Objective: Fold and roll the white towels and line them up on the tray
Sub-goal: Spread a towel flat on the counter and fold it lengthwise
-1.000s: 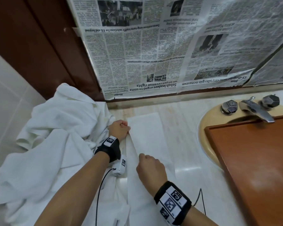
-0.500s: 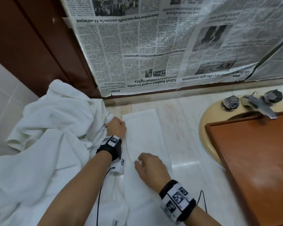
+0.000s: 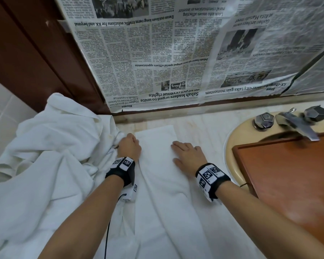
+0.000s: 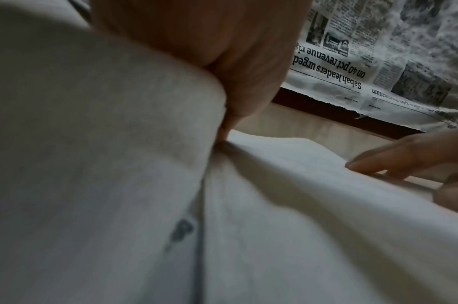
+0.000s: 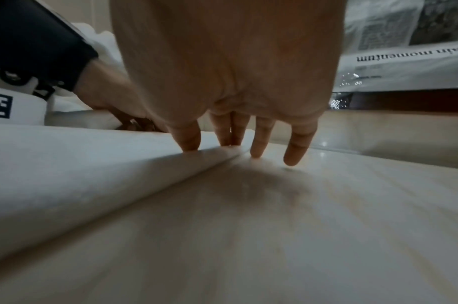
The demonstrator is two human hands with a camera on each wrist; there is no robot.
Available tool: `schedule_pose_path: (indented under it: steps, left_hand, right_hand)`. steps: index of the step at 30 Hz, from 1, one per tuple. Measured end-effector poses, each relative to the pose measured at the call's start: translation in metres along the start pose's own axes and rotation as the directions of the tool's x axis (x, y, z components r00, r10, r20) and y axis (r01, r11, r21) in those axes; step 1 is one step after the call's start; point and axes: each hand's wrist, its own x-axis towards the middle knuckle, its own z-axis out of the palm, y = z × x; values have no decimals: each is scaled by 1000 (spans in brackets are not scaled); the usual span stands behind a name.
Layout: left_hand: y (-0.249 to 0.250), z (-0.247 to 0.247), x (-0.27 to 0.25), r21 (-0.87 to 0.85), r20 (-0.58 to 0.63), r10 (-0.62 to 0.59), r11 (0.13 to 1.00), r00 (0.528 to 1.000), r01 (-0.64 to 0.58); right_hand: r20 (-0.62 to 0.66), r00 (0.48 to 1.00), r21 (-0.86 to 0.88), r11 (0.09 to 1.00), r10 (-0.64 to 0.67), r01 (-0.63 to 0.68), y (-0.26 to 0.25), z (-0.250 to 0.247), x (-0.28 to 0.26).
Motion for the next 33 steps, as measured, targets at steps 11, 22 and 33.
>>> schedule_pose_path:
  steps: [11,22,33]
  left_hand:
    - [43,13,17,-74,-29,8,997,1000,-10]
    - [33,7,-40,21,319,63,997,946,-74]
    - [38,7,-68,-97,267,-4,995,964,31]
  right_hand:
    - [10,988,5,988,154,-154,62,-21,24]
    - [2,999,258,965,35,-34,-14,-1,-74]
    - [306,943,401,880,132,-253,-49,26,-132]
